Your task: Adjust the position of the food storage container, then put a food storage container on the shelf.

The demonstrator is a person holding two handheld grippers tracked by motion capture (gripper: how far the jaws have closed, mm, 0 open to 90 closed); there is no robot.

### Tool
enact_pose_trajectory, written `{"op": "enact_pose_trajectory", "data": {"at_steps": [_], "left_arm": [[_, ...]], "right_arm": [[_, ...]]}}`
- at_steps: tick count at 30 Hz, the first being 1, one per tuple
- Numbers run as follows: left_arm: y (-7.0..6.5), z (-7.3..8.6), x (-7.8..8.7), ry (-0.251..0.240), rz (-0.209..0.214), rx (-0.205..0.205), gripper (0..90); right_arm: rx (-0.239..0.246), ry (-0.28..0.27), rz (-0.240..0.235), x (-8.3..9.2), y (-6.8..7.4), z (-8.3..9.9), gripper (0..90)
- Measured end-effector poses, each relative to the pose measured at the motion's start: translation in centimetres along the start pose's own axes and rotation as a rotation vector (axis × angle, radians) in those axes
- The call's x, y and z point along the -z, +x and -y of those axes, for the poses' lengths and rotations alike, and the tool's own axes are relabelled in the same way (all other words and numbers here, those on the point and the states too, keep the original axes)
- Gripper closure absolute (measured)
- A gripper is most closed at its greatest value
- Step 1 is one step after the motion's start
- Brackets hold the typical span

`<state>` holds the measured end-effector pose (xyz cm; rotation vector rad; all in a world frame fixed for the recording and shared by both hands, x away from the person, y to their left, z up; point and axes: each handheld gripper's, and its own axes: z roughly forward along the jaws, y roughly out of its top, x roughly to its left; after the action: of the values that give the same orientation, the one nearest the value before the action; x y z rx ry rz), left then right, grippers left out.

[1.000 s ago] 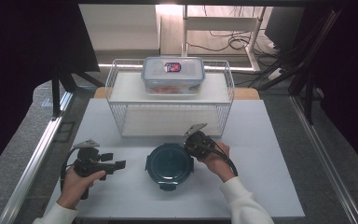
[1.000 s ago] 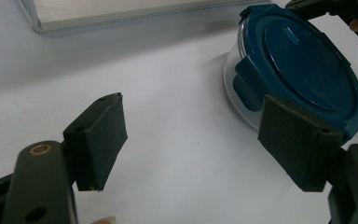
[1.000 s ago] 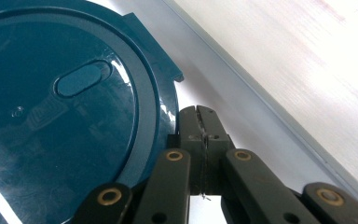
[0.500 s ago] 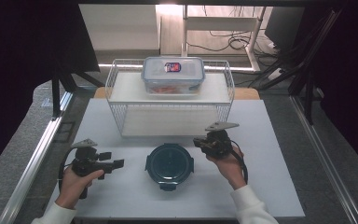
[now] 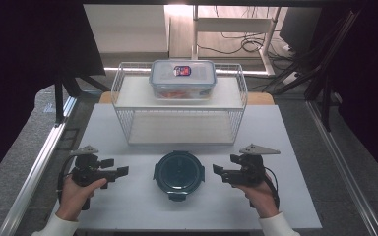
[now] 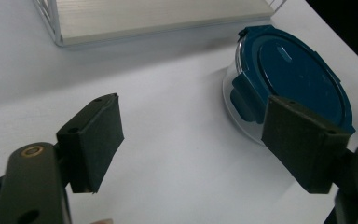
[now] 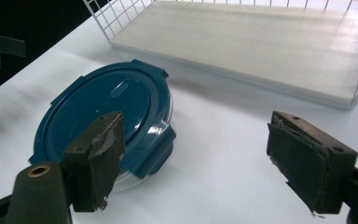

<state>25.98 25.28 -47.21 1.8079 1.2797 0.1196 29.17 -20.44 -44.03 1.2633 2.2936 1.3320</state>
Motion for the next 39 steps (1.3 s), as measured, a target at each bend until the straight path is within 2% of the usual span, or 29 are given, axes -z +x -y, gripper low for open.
{"op": "enact_pose_trajectory", "data": {"at_steps": [9, 16, 20, 29, 34, 35, 39], "left_arm": [[-0.4, -0.3, 0.4, -0.019, 0.004, 0.000, 18.6], [-1.0, -0.7, 0.0, -0.019, 0.014, -0.012, 17.9], [-1.4, -1.2, -0.4, -0.019, 0.026, -0.012, 16.7], [-2.2, -2.1, -1.8, -0.001, 0.092, 0.048, 12.6], [-2.6, -3.0, -2.9, 0.014, 0.138, 0.088, 10.5], [-2.6, -3.2, -3.3, 0.026, 0.140, 0.086, 9.8], [-2.6, -3.4, -5.0, 0.062, 0.152, 0.108, 8.9]], "right_arm": [[-0.015, 0.014, -0.023, 0.0, -0.1, 0.4, 20.3], [-0.008, 0.030, -0.031, -0.3, 0.1, 0.4, 21.6], [-0.027, 0.025, -0.039, -0.4, 0.2, 0.3, 21.5], [-0.073, 0.038, -0.070, -1.4, 0.3, 0.3, 19.0], [-0.118, 0.062, -0.106, -2.5, 0.7, -0.1, 17.1], [-0.124, 0.075, -0.111, -2.8, 0.8, -0.2, 16.5], [-0.128, 0.097, -0.094, -3.5, 1.1, -0.6, 16.2]]}}
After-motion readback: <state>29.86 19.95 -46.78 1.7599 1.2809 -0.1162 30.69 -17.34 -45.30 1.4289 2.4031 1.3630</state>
